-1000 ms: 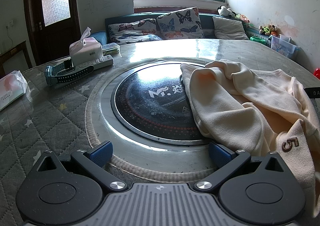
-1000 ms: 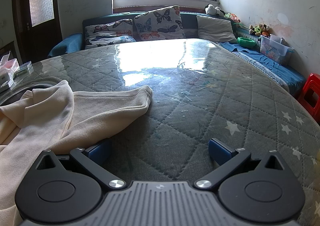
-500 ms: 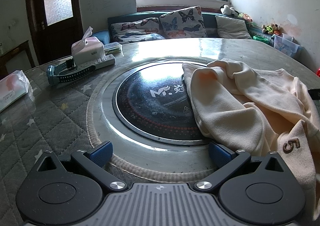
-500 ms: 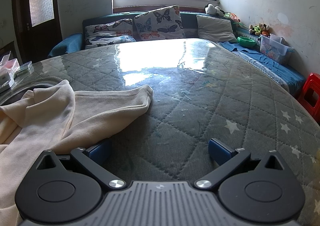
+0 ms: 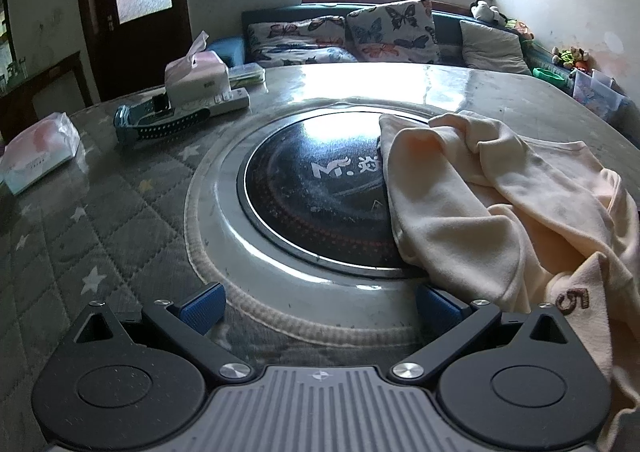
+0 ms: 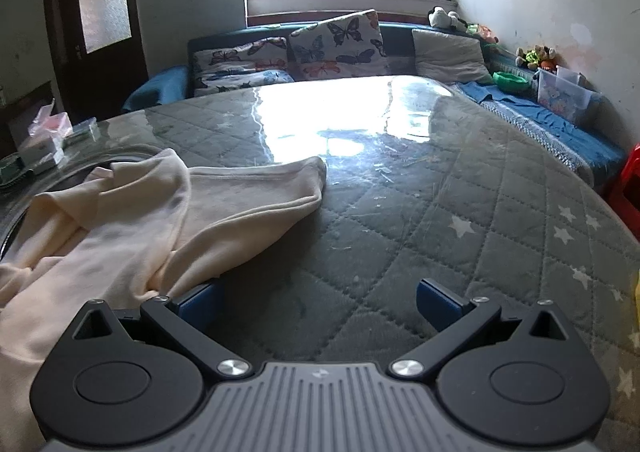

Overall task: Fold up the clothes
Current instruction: 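Move both grippers toward the crumpled cream shirt on the table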

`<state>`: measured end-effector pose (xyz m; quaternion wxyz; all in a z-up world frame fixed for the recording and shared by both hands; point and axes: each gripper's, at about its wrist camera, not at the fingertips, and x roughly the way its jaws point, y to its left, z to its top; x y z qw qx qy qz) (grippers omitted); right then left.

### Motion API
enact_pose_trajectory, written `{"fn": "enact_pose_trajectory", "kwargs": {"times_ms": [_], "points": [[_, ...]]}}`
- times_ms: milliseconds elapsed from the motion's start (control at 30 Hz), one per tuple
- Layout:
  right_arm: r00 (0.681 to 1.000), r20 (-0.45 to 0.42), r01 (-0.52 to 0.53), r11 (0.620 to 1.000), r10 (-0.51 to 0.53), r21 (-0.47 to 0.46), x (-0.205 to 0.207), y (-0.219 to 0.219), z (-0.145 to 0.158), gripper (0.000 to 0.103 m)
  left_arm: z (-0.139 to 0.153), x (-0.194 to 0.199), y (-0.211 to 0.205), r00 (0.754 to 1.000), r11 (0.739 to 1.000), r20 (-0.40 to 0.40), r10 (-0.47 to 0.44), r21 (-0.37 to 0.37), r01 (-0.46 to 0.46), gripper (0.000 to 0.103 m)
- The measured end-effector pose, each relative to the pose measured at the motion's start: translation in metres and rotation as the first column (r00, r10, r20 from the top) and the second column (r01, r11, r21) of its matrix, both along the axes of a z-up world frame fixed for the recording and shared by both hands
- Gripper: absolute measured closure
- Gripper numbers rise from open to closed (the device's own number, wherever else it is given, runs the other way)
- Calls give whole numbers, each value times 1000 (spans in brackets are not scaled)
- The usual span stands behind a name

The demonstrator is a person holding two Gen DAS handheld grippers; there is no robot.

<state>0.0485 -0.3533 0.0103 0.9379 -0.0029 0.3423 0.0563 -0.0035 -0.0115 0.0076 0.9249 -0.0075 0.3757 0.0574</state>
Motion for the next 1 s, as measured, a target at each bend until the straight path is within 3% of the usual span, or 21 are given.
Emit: {"fn": "enact_pose_trajectory", "kwargs": {"times_ms": [700, 1000], "points": [[988, 37, -149, 988, 148, 38, -56, 33, 28, 0, 16, -27, -18, 999, 997, -29, 28, -64, -30, 0], [985, 20, -173, 984, 172, 41, -65, 44, 28, 0, 22, -36, -28, 1000, 999, -16, 9, -38, -9, 0]]}}
